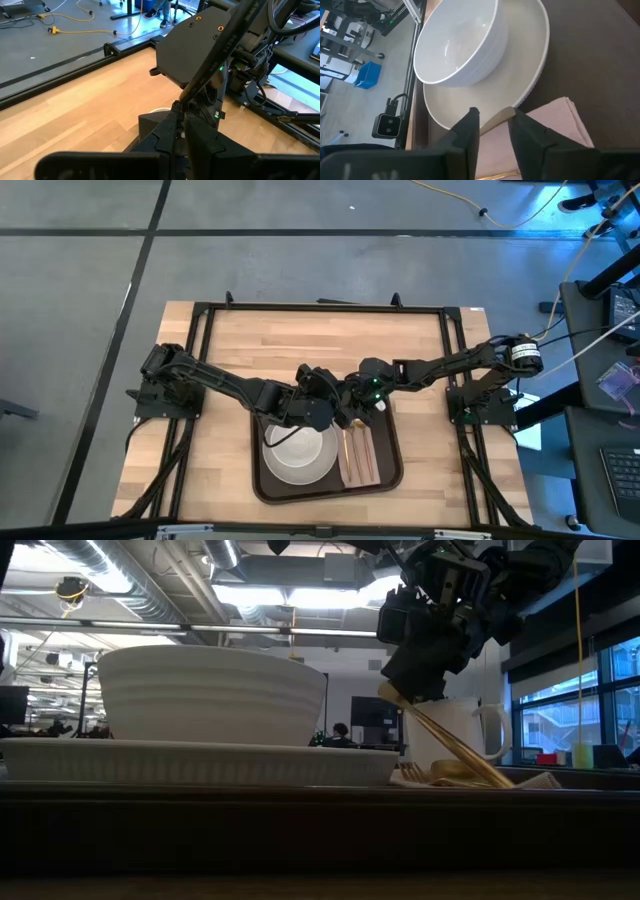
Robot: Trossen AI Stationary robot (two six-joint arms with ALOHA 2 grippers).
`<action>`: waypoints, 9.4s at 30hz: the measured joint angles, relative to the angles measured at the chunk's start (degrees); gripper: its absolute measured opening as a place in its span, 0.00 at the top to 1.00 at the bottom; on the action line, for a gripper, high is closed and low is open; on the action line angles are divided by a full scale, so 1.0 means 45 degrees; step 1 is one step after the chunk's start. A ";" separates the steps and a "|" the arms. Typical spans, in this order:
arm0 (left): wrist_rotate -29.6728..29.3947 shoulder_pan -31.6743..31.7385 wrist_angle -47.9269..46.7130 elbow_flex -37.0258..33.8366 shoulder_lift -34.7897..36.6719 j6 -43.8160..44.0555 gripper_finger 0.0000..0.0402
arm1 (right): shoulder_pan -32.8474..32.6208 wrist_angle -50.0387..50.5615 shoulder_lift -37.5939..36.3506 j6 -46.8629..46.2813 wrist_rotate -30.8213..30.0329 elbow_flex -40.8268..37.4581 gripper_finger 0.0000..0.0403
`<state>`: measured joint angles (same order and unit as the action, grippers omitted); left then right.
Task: Set up tray
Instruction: Put the golden knife to the left of the golden fork on the brown serving tray, then return to Home Position
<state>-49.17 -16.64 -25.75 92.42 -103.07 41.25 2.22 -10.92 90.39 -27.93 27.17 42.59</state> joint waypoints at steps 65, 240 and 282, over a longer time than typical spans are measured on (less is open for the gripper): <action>0.3347 0.0176 -1.3582 -0.0010 0.2659 0.1070 0.92 | -0.5887 1.0423 0.1088 -0.9876 -0.9777 0.6185 0.91; 0.2601 0.0143 -1.1846 -0.0010 0.2710 -0.3342 0.92 | -0.7184 0.8901 0.6037 -1.8066 -0.9422 0.7815 0.71; 0.2695 0.0126 -1.0973 0.0000 0.3737 -0.3529 0.92 | -0.9219 2.1730 0.3271 -1.3553 -1.0510 1.4455 0.79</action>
<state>-37.04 -16.08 -75.13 92.42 -86.25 25.37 -39.27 86.87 105.11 -88.92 -20.13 107.63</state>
